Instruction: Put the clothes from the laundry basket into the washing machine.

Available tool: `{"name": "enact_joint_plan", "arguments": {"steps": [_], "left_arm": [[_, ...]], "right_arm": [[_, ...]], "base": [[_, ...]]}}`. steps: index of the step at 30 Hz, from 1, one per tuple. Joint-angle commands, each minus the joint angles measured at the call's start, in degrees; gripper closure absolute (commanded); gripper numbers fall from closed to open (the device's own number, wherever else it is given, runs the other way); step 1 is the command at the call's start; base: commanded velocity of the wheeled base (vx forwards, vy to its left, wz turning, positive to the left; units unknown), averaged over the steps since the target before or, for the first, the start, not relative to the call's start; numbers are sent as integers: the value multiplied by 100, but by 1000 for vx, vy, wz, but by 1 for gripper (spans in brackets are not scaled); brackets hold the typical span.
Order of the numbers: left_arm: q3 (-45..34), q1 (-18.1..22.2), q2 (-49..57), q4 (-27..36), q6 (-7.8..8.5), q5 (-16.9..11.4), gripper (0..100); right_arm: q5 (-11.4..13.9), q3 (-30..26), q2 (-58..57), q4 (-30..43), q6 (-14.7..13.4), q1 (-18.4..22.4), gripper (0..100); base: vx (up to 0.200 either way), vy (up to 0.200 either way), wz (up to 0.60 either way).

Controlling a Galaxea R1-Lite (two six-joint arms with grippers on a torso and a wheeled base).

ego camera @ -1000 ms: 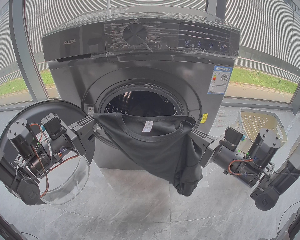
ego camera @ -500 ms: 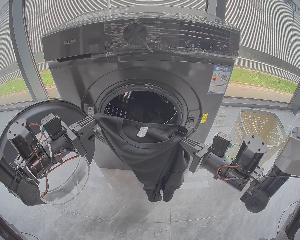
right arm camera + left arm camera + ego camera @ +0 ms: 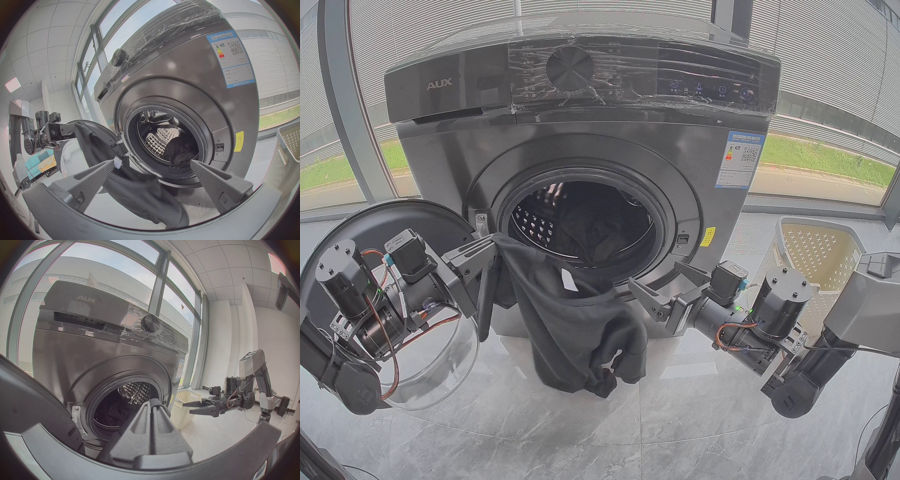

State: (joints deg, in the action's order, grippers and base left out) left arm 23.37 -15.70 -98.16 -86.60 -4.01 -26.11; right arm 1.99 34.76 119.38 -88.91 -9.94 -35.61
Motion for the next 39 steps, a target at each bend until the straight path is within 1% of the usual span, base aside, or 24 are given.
{"name": "enact_joint_plan", "arguments": {"steps": [1, 11, 14, 15, 16, 17, 18, 20, 21, 24, 26, 30, 31, 33, 37, 39], "left_arm": [[-8, -29, -19, -6, -3, 1, 100], [-8, -47, -10, -6, -3, 1, 100], [-8, -100, -10, -6, -3, 1, 100], [-8, -100, -10, -6, -3, 1, 100], [1, -100, -10, -6, -3, 1, 100], [1, -100, -10, -6, -3, 1, 100], [10, -100, -10, -6, -3, 1, 100], [10, -100, -10, -6, -3, 1, 100], [10, -100, -10, -6, -3, 1, 100], [10, -100, -10, -6, -3, 1, 100], [10, -100, -2, -6, -3, 1, 100], [19, -117, -2, -15, -3, 1, 100], [19, -117, -2, -15, -3, 1, 100], [19, -117, 7, -6, -3, 1, 100], [19, -179, -2, -15, -3, 1, 100], [27, -188, -2, -15, -3, 1, 100]], "right_arm": [[-5, 14, 68, -4, 0, 1, 0], [21, -48, 164, 14, 0, -69, 0], [126, -162, 498, 14, 18, -166, 0], [258, -224, 586, 14, 27, -245, 0], [460, -311, 656, 14, 27, -298, 0], [460, -311, 656, 14, 27, -298, 0], [733, -373, 762, 14, 79, -324, 0], [751, -373, 771, 14, 79, -324, 0], [874, -294, 1008, 22, 229, -324, 0], [891, -171, 1219, 22, 317, -271, 0], [961, -39, 1562, 22, 387, -236, 0], [1278, 23, 1852, 22, 440, -210, 0], [1278, 23, 1852, 22, 440, -210, 0], [1366, 110, 2019, 22, 501, -218, 0], [1383, 594, 2335, 93, 510, -280, 0], [1383, 928, 2493, 251, 510, -280, 0]], "base": [[0, 0, 0], [0, 0, 0], [0, 0, 0], [0, 0, 0], [0, 0, 0], [0, 0, 0], [0, 0, 0], [0, 0, 0], [0, 0, 0], [0, 0, 0], [0, 0, 0], [0, 0, 0], [0, 0, 0], [0, 0, 0], [0, 0, 0], [0, 0, 0]]}}
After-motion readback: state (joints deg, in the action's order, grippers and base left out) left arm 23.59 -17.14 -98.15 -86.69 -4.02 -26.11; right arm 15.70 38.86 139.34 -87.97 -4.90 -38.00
